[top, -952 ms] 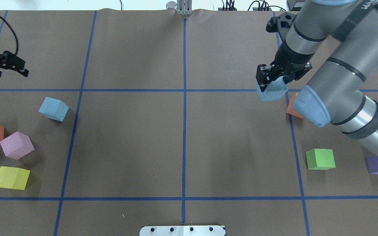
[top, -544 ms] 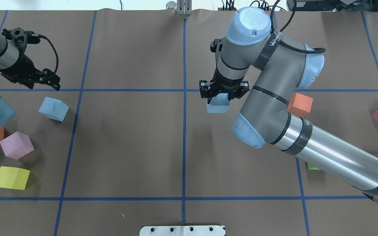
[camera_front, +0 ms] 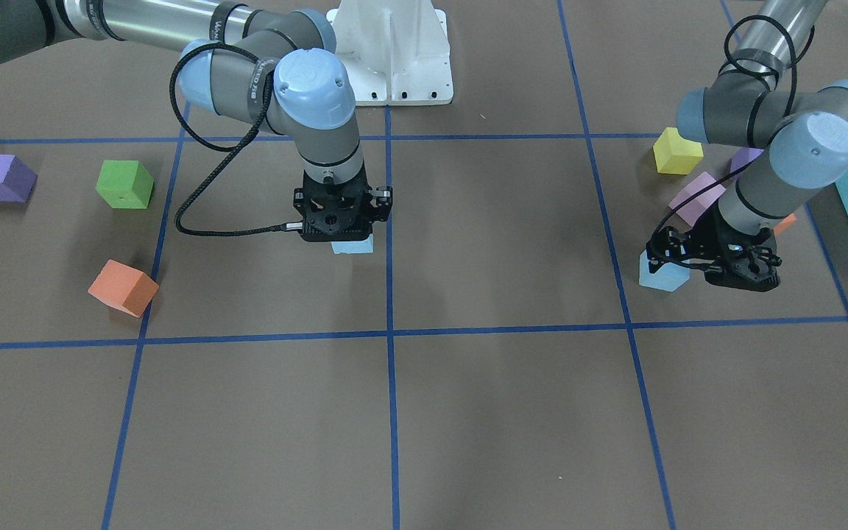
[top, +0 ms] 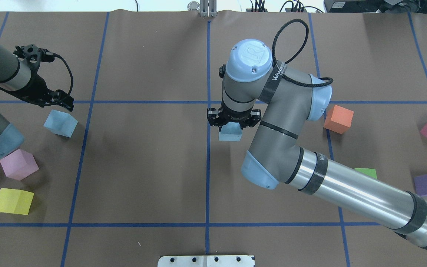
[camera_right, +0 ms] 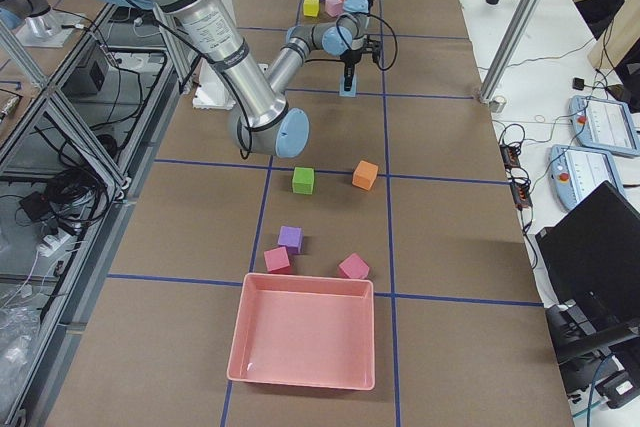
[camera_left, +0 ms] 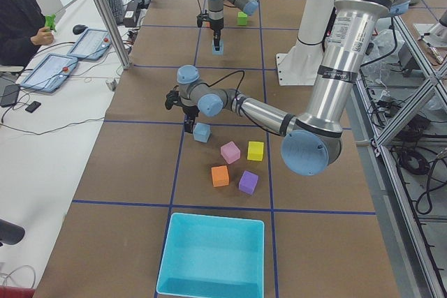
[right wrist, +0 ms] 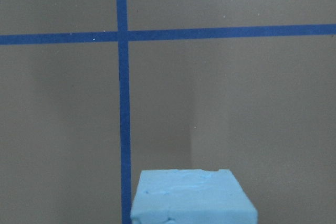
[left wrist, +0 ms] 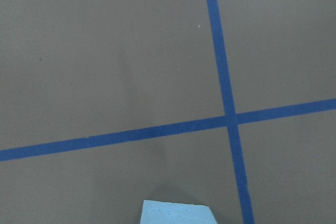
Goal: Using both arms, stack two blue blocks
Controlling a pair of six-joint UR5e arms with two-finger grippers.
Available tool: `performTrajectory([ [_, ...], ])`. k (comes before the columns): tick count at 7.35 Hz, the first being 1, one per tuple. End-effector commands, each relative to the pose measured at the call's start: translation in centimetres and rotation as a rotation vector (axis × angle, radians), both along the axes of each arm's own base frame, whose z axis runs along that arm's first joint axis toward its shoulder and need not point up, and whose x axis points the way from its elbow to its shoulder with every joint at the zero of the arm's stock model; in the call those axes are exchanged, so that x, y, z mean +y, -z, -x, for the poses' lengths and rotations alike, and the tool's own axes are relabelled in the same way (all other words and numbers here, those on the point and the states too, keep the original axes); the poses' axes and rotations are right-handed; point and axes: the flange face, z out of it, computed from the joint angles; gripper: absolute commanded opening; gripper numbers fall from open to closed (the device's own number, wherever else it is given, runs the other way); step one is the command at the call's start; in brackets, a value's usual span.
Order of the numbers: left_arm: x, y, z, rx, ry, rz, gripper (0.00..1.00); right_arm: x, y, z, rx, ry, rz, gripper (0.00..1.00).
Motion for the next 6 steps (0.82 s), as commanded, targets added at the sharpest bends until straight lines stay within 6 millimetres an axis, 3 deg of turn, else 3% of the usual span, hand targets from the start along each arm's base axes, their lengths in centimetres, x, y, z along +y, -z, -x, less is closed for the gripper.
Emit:
performTrajectory([
  [1, 1.2, -1.1, -0.8, -0.002, -0.021, 0.001, 0.98, 1.7, -0.6, 2.4, 0.009, -0.015, -0.015, 0.48],
  [3, 1.9, -0.8, -2.2, 0.002, -0.037, 0.006, 0.98, 1.3, -2.2, 3.9, -0.003, -0.02, -0.012, 0.48],
  [6, 1.9, -1.2, -2.5, -0.005, -0.049, 0.003, 0.96, 1.3, -2.4, 4.4, 0.002, -0.022, -0.012, 0.48],
])
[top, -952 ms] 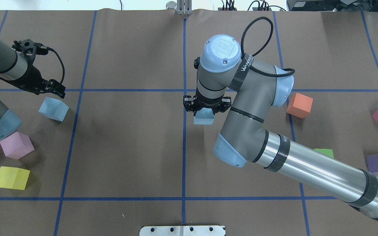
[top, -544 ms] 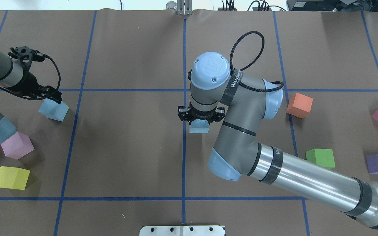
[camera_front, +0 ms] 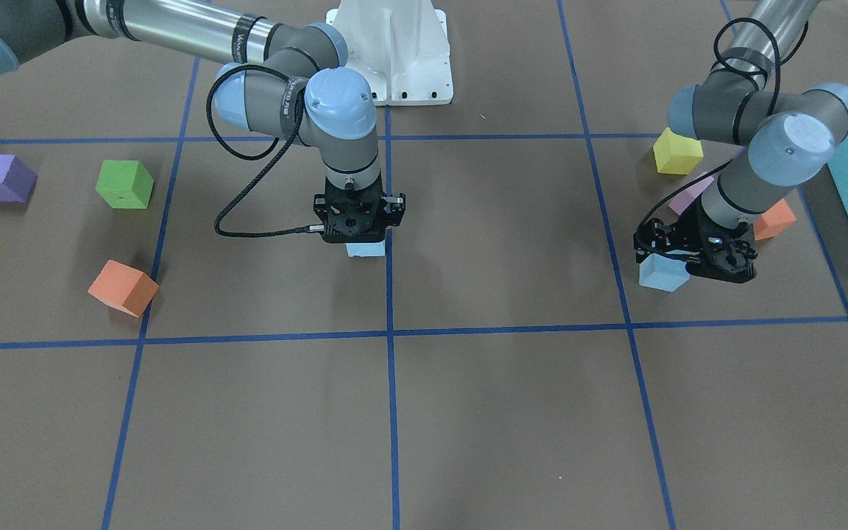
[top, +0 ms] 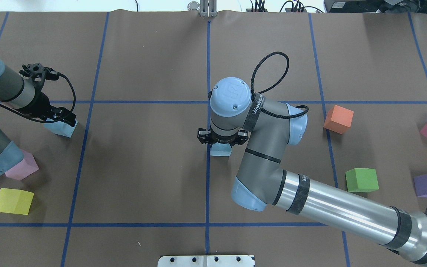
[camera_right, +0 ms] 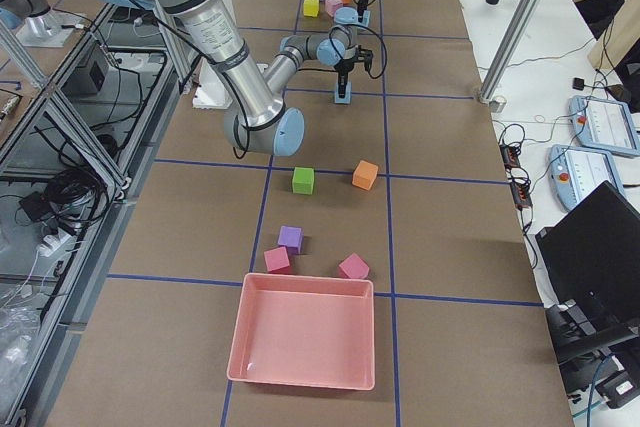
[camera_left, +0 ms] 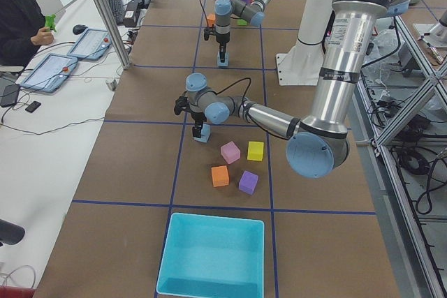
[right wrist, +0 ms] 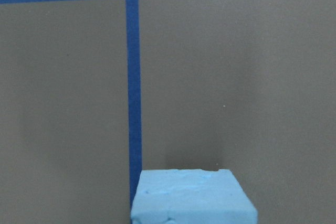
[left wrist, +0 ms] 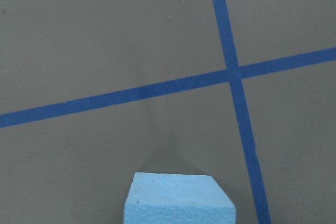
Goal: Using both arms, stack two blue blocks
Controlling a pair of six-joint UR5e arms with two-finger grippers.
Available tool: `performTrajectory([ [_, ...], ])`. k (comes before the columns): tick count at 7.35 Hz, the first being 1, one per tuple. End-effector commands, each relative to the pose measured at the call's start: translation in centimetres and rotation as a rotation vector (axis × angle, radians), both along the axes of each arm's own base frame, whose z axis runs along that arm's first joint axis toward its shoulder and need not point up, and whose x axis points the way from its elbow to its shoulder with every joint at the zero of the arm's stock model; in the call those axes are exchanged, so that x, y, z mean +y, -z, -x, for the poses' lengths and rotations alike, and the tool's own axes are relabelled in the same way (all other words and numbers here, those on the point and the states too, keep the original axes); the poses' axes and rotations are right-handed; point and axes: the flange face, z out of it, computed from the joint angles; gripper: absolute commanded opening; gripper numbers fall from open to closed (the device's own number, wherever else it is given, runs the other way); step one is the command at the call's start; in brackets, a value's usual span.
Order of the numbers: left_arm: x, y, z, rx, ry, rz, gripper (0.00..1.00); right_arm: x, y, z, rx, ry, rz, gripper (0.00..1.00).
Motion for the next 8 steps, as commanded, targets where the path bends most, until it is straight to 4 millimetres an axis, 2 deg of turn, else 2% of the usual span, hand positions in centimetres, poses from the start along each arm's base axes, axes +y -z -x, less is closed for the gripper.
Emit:
performTrajectory([
  [1, -0.1, -0.3, -0.2, -0.006, -0.007, 0.0, 0.93, 0.0, 0.0, 0.1, 0.0, -0.003, -0.002, 0.49],
  [2, -0.1, -0.6, -0.4, -0.01, -0.01, 0.005, 0.93, -0.1, 0.4, 0.2, -0.006, -0.003, -0.005, 0.49],
  [4, -0.1, -0.8, -0.5, -0.012, -0.011, 0.008, 0.93, -0.5, 2.7, 1.1, -0.021, -0.021, 0.006, 0.49],
  [7, -0.1, -0.8, -0.5, -0.012, -0.011, 0.008, 0.94, -1.0, 2.6, 1.9, -0.013, -0.028, 0.0, 0.49],
  [8, -0.1, -0.8, -0.5, -0.012, -0.011, 0.008, 0.94, -1.3, 2.2, 2.2, -0.021, -0.03, -0.005, 0.59],
])
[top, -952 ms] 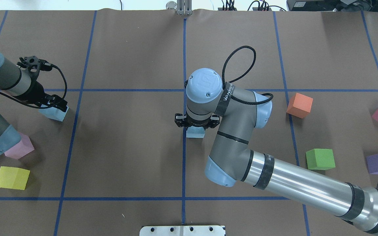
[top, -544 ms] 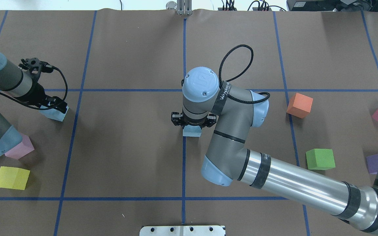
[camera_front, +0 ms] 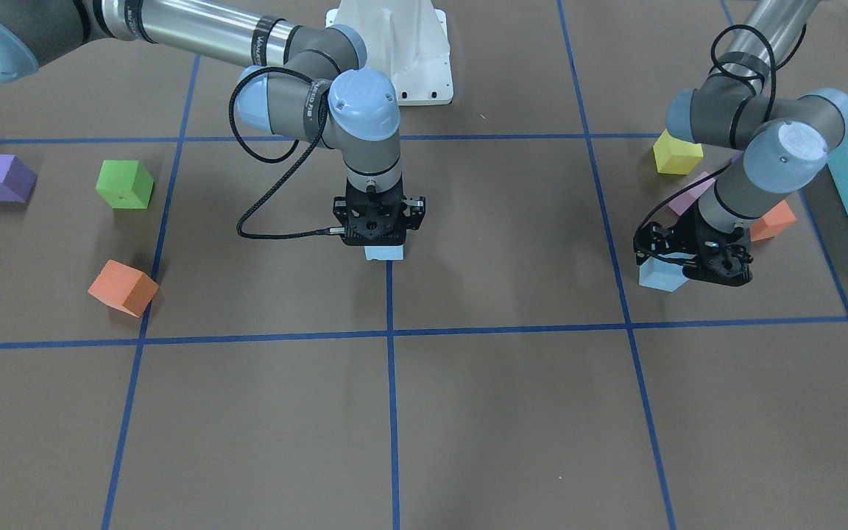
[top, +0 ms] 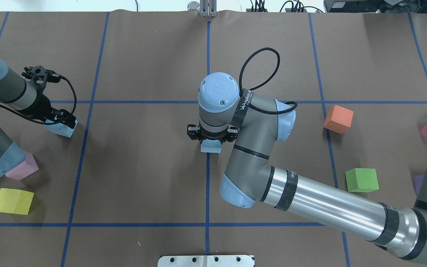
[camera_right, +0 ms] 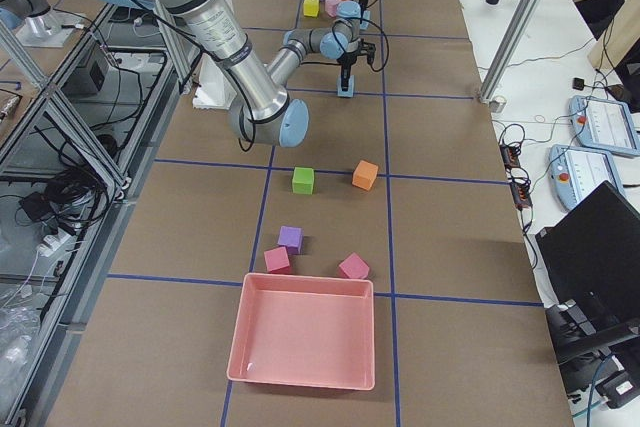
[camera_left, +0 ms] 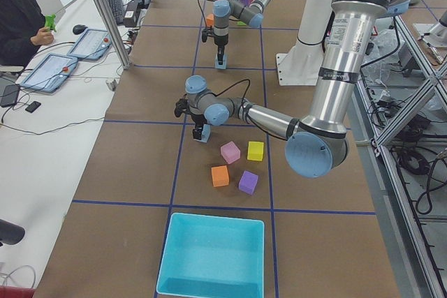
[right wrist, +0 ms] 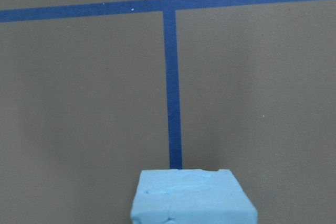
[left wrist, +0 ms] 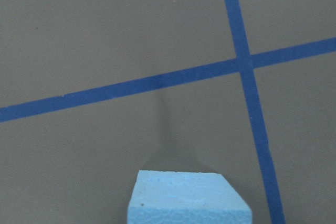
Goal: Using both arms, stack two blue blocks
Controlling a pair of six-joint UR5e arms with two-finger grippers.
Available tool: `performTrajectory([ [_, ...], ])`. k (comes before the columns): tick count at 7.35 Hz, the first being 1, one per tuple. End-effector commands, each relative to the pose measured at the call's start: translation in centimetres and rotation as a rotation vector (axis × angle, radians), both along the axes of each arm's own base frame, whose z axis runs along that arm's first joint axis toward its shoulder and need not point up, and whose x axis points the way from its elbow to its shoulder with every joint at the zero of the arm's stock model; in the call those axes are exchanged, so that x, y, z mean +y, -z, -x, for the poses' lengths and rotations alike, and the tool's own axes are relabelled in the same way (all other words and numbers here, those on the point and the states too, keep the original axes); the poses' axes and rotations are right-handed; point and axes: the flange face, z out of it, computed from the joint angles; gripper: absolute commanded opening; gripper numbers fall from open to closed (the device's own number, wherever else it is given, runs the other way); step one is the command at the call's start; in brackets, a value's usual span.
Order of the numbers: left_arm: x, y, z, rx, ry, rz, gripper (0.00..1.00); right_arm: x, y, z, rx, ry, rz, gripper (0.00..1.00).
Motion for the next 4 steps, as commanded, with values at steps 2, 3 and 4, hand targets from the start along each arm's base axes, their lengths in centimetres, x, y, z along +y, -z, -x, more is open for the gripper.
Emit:
performTrajectory([
  [2, 0.0, 0.1, -0.1, 0.0, -0.002, 0.0, 0.94, -0.4, -0.4, 0.5, -0.011, -0.016, 0.003, 1.0],
  [3, 0.0, 0.0, 0.0, -0.001, 0.0, 0.001, 0.89, -0.5, 0.0, 0.1, -0.02, -0.018, -0.001, 1.0],
  [4, -0.2, -0.2, -0.3, -0.002, -0.002, 0.004, 0.79, -1.5, 1.0, -1.3, -0.041, -0.027, -0.001, 1.0],
])
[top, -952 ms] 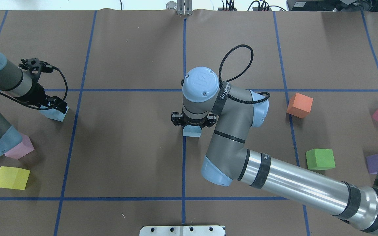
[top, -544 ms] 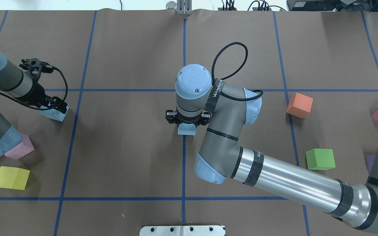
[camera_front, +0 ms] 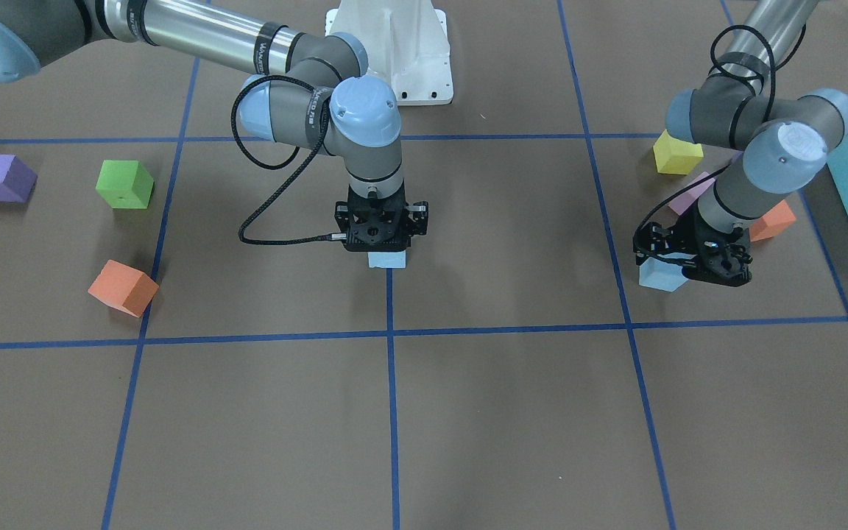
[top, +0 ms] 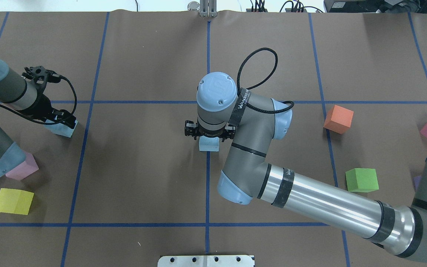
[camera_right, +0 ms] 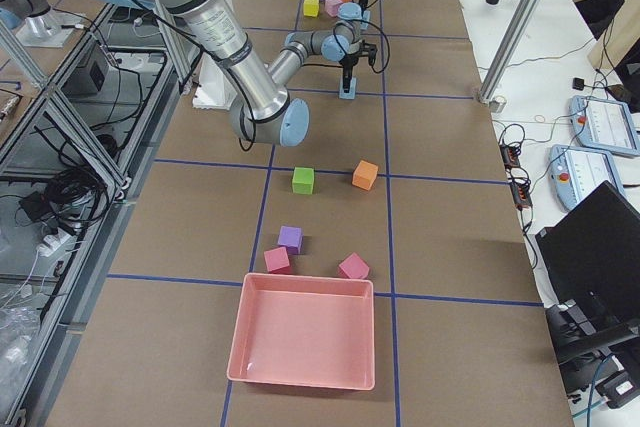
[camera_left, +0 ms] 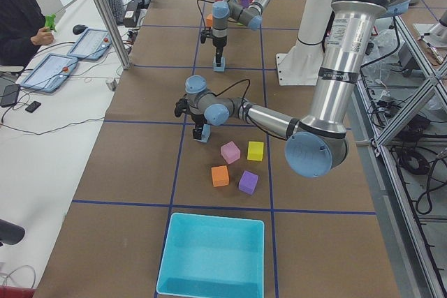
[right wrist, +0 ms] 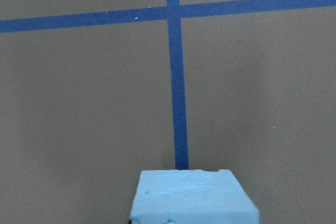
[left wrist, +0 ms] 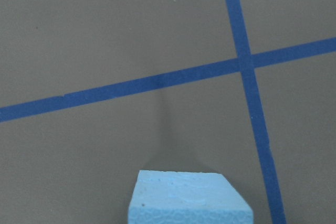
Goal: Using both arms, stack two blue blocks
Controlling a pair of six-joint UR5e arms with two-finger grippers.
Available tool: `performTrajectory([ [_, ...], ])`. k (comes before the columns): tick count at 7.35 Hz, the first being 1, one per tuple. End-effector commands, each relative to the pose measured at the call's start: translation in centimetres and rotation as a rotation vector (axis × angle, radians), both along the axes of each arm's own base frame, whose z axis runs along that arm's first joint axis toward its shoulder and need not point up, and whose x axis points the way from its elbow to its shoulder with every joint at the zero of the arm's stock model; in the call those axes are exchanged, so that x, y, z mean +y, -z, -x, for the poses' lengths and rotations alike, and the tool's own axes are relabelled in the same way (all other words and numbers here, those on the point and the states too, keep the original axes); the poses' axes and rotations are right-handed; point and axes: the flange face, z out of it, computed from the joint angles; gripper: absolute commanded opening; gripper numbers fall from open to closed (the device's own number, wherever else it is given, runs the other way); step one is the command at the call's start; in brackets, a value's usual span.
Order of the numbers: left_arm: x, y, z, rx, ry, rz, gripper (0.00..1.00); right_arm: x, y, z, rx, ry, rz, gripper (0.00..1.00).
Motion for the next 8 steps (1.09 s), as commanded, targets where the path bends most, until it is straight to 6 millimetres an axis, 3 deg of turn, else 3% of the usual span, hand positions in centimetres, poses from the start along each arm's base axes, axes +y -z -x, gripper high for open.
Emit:
performTrajectory([
  [1, -0.5, -0.3, -0.5, -0.003, -0.002, 0.005, 0.7, -1.8, 2.0, -3.1, -0.049, -0.009, 0.008, 1.0],
  [3, -0.6, -0.1, -0.9, 0.001, -0.004, 0.013, 0.63, -5.0, 3.1, -9.5, -0.111, -0.005, 0.07, 1.0],
  [5, -1.3, 2.3, -1.6, 0.017, -0.009, 0.014, 0.58, -5.0, 1.0, -15.9, -0.082, 0.012, 0.024, 1.0],
  [6, -2.4, 6.5, -2.8, 0.025, -0.023, 0.05, 0.57, -5.9, -1.9, -20.3, -0.069, 0.008, -0.001, 1.0],
  [8, -2.9, 18.0, -3.3, 0.008, 0.01, 0.109, 0.57, -10.5, -6.8, -30.1, -0.069, 0.036, -0.046, 1.0],
])
